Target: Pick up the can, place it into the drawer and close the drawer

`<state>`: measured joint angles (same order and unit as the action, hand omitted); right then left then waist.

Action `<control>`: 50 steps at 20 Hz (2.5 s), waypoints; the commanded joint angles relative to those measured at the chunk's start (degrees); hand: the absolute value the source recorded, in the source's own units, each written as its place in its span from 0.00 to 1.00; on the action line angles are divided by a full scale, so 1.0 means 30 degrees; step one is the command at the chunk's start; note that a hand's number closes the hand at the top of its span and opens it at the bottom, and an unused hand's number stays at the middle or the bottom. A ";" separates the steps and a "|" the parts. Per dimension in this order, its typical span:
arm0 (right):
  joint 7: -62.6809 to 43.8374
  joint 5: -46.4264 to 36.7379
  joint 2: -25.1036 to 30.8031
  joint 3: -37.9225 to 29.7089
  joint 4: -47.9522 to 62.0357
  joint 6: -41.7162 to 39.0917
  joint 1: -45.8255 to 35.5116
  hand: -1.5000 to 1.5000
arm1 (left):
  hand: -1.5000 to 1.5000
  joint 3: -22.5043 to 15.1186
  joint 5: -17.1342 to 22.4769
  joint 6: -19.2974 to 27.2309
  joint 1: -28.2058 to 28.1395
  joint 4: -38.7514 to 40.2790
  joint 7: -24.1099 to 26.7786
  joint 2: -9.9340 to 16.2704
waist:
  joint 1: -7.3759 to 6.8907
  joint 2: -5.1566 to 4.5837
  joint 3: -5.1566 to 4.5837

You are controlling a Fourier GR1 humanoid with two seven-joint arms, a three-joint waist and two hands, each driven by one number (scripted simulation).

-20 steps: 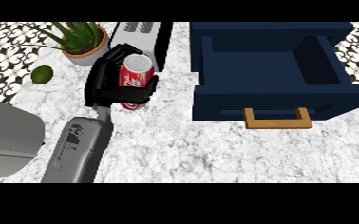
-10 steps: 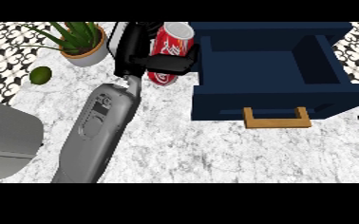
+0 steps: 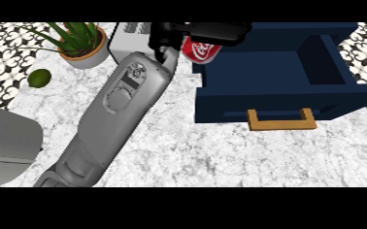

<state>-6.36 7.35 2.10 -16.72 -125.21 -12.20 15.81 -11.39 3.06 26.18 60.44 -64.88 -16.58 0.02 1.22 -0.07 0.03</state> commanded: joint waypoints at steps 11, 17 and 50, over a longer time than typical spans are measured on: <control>-0.0023 -0.0403 -0.0220 0.0300 -0.0030 -0.0198 -0.0021 0.00 | 1.00 -0.1778 0.3716 0.1975 0.5343 0.7594 0.2088 -0.0006 | 0.0410 -0.0116 0.0009; 0.0270 -0.0808 -0.0669 0.0957 -0.0530 -0.0039 0.0386 0.00 | 1.00 -0.2005 0.4828 0.1800 0.7781 1.0366 0.2612 -0.0006 | 0.0708 -0.0164 0.0016; -0.0473 -0.1025 0.0496 0.0714 0.1730 0.0390 -0.3731 0.00 | 0.00 -0.7715 0.8859 0.4605 0.7525 1.4939 0.6196 -0.0006 | 0.1913 -0.0615 0.0045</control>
<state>-7.65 4.22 2.85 -14.10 -120.92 -11.17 6.27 -34.19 28.51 39.31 82.98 -20.97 1.23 0.01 6.84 -1.72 0.18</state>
